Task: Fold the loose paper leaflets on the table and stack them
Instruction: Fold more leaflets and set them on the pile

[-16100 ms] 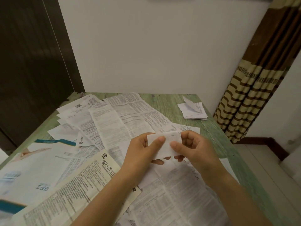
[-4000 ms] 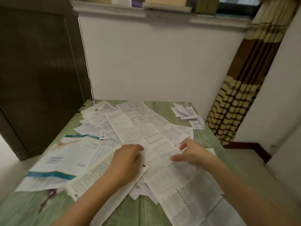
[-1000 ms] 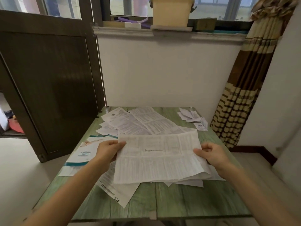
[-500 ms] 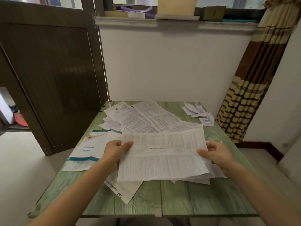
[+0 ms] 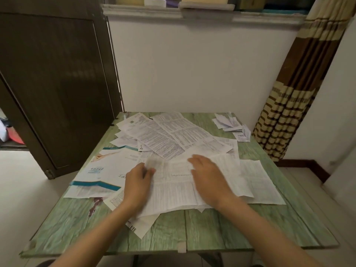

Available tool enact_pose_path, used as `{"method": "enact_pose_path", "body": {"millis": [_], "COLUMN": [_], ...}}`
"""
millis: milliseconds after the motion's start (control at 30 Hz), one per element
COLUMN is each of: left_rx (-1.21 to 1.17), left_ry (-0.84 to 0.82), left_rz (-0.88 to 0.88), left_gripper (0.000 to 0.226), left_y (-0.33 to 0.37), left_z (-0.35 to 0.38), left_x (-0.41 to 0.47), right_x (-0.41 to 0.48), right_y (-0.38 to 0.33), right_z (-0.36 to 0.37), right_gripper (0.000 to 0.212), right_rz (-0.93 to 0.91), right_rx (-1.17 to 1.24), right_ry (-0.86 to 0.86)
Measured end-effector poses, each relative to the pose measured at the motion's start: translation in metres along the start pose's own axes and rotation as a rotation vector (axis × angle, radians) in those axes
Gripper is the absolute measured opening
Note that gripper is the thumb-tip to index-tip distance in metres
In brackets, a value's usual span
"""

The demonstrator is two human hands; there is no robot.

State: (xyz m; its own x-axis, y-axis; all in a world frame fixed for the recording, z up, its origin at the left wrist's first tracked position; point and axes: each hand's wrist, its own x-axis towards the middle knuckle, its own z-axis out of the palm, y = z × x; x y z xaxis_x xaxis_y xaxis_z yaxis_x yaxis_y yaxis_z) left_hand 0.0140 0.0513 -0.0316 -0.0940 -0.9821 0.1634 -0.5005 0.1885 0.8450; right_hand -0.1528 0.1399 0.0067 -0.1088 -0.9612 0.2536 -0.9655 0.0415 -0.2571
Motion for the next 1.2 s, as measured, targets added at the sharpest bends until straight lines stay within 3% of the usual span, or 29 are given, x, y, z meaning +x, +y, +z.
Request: {"method": "enact_pose_path", "body": {"millis": [100,233,467,667,800,867,967,1200], "left_rx": [0.022,0.022,-0.004,-0.02,-0.038,-0.092,-0.195,-0.205], "left_ry": [0.024,0.039,0.034,0.033,0.014,-0.034,-0.105,-0.126], "left_rz": [0.024,0.057,0.046,0.035,-0.035,-0.096,-0.203,-0.228], "left_gripper": [0.025,0.025,0.028,0.032,0.035,0.018,0.018,0.011], "left_y": [-0.003,-0.007,-0.006,-0.001,-0.002,0.003,0.008,0.007], "left_z": [0.002,0.002,0.004,0.004,0.002,-0.001,-0.007,-0.015], "left_x": [-0.002,-0.004,-0.004,-0.006,-0.002,0.0,0.004,0.005], "right_x": [0.013,0.013,0.0,-0.005,-0.006,-0.006,-0.004,0.001], "right_y": [-0.018,-0.008,0.054,0.071,0.073,0.074,0.07,0.026], "right_z": [0.023,0.044,0.028,0.022,0.023,0.022,0.019,0.017], "right_gripper": [0.048,0.061,0.07,0.069,0.07,0.07,0.069,0.062], "right_rz": [-0.095,-0.063,0.143,0.171,0.178,0.185,0.201,0.009], "right_rx": [-0.013,-0.031,-0.05,-0.042,-0.036,-0.041,-0.028,-0.005], "right_ry": [-0.209,-0.379,-0.376,-0.36,-0.349,-0.355,-0.366,-0.308]}}
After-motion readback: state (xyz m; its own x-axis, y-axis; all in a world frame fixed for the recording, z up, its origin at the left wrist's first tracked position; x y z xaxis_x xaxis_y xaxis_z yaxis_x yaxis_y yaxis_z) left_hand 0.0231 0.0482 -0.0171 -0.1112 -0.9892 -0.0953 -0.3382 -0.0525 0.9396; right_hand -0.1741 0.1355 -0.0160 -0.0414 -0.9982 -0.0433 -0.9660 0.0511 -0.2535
